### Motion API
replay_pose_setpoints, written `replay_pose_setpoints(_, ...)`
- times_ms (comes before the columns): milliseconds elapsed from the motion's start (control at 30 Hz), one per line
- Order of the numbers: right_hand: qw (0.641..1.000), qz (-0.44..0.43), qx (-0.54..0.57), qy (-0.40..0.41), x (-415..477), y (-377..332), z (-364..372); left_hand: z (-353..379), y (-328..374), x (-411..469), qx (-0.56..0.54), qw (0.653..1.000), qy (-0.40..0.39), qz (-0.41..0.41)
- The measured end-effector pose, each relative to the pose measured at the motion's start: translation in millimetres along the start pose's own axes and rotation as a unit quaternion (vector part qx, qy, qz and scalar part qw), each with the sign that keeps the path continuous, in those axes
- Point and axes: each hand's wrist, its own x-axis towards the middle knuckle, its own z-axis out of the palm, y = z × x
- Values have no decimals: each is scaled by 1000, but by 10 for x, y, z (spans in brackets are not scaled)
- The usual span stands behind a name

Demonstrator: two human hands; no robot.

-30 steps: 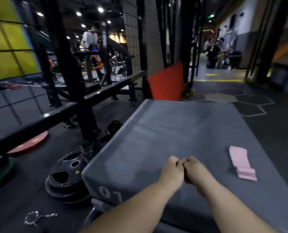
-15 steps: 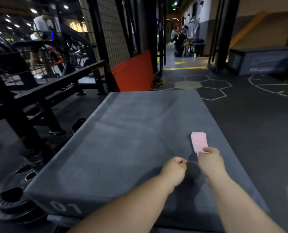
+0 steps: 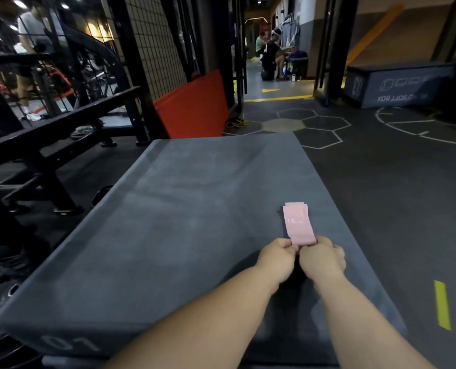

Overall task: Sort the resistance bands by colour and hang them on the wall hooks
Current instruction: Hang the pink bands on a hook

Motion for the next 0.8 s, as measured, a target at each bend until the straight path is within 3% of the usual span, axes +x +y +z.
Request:
replay_pose_setpoints(333, 990, -125, -20, 69, -301, -133, 57, -226, 47, -126, -105, 988, 104, 35)
replay_pose_setpoints(500, 974, -212, -22, 84, -460, -219, 197, -607, 73, -272, -97, 978, 174, 54)
replay_pose_setpoints(800, 930, -363, 51, -23, -876, -467, 581, -1349, -122, -745, -180, 944, 264, 78)
